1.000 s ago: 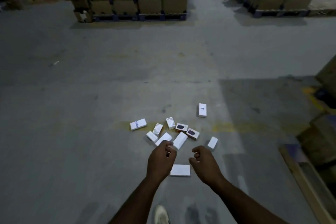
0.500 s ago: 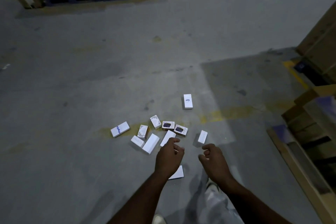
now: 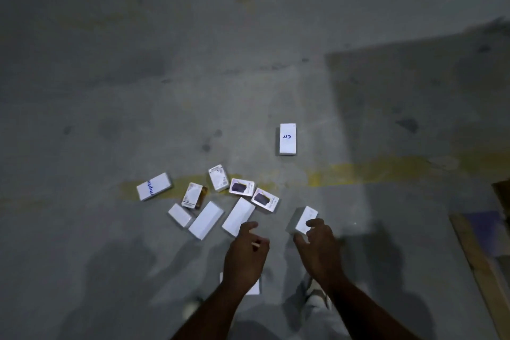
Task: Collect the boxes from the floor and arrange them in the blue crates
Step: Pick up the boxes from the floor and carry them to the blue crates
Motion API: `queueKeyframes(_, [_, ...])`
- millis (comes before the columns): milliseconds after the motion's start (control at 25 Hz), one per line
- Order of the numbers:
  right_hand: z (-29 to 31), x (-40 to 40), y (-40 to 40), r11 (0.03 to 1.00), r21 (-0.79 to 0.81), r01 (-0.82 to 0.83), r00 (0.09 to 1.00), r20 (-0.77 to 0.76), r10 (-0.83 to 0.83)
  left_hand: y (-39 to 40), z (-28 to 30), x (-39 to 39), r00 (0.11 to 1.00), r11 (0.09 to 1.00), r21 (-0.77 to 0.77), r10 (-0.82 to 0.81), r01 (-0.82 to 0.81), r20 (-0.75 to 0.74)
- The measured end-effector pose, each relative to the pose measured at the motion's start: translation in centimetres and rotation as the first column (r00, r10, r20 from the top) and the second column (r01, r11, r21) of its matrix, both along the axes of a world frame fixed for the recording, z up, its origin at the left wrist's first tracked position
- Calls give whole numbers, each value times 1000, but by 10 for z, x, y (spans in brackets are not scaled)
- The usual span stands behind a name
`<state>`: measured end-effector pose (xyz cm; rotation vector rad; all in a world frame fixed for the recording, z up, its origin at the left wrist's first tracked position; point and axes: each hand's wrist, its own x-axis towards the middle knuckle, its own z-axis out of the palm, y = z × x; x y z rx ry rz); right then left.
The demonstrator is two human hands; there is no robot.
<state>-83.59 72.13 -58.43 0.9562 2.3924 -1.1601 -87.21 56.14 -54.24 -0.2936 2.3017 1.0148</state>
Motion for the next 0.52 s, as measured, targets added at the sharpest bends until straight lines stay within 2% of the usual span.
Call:
queueKeyframes(80, [-66, -19, 20, 999, 47, -10, 999, 52, 7, 17, -67, -10, 998, 1000, 5, 20, -20, 55])
queueKeyframes(200, [-160, -42, 34, 993, 25, 112, 989, 92, -113, 31, -171, -27, 995, 999, -14, 51, -50, 84])
queueKeyframes(320, [-265, -57, 34, 972, 61, 227, 965, 123, -233, 44, -269, -50, 993, 999, -30, -25, 29, 120])
queueKeyframes(520, [-384, -69, 18, 916, 218, 336, 880, 274, -388, 46, -379, -69, 984, 999, -36, -32, 39, 175])
